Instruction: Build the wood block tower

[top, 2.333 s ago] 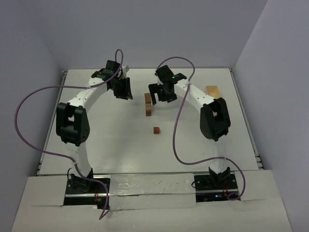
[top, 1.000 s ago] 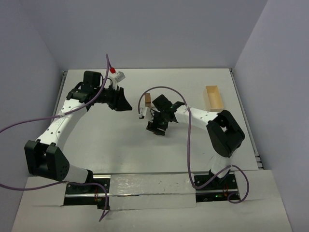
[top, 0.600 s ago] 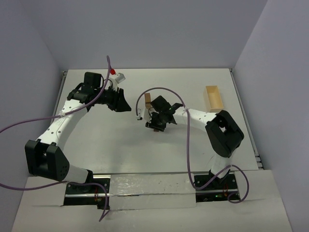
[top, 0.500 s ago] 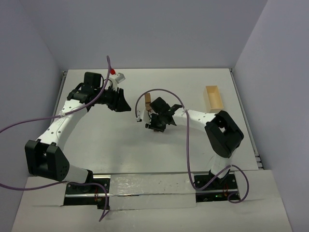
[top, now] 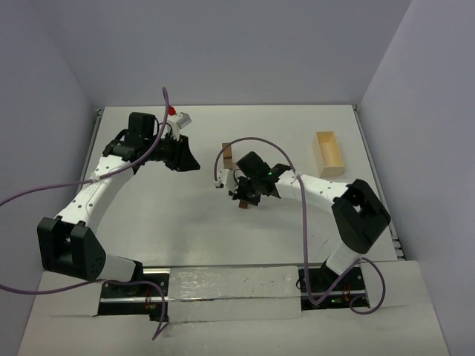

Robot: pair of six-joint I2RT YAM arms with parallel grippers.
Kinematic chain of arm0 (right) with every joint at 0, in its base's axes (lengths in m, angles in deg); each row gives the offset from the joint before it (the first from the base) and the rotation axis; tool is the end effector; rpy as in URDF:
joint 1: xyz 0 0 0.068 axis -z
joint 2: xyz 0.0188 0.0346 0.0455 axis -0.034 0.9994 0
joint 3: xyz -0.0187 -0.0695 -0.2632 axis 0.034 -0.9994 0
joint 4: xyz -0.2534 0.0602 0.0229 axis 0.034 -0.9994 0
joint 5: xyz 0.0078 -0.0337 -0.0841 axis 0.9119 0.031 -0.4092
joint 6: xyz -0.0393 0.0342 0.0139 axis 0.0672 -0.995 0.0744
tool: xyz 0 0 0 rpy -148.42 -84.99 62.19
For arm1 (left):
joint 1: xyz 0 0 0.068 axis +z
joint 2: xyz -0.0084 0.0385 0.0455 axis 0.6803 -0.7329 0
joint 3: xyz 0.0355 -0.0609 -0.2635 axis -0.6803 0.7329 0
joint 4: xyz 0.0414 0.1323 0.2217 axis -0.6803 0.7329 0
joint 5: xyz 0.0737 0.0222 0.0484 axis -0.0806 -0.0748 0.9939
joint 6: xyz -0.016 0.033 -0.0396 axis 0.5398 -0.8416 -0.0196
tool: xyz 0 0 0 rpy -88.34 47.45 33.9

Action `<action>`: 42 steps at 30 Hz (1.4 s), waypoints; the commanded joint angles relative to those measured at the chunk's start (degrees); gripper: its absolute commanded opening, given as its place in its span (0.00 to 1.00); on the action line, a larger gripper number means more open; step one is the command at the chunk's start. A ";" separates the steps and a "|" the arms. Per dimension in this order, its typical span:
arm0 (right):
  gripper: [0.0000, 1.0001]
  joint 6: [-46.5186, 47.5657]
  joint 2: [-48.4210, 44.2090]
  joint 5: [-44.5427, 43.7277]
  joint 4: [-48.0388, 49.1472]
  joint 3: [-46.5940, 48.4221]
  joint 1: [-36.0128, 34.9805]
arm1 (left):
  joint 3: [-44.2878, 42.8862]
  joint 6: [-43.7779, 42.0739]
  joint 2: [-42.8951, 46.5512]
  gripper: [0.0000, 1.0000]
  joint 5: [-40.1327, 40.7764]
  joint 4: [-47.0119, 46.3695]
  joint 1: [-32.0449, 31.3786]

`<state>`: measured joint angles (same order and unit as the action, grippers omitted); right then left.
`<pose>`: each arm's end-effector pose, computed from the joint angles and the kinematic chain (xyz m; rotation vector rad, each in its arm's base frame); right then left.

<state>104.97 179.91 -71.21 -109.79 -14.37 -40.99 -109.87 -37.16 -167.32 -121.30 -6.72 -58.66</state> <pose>0.2398 0.2349 0.2003 -1.7192 1.9249 0.3595 0.2830 -0.1045 0.3213 0.6861 2.1932 -0.9778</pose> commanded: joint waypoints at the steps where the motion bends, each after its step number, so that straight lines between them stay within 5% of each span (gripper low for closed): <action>1: 0.00 -8.35 -7.84 6.36 -1.31 -0.15 0.44 | 0.37 2.76 2.15 0.36 -0.39 -4.69 0.15; 13: 0.00 -32.09 -9.21 41.62 -4.00 3.89 16.58 | -3.95 3.08 1.25 0.53 1.69 -2.48 -1.85; 17: 0.00 -37.02 -6.91 50.07 -2.47 4.14 19.20 | -5.53 -2.47 0.96 0.75 5.05 1.60 -10.25; 27: 0.00 -45.54 -4.68 59.81 2.84 3.54 20.93 | -9.72 -8.23 -3.96 0.68 11.24 7.05 -24.37; 42: 0.00 -52.40 5.13 70.99 4.00 5.30 24.41 | -10.07 -6.84 -5.02 0.58 19.58 6.86 -31.57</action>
<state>54.99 183.29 -6.14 -107.09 -12.45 -17.43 -118.10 -44.26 -172.97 -106.20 1.17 -88.98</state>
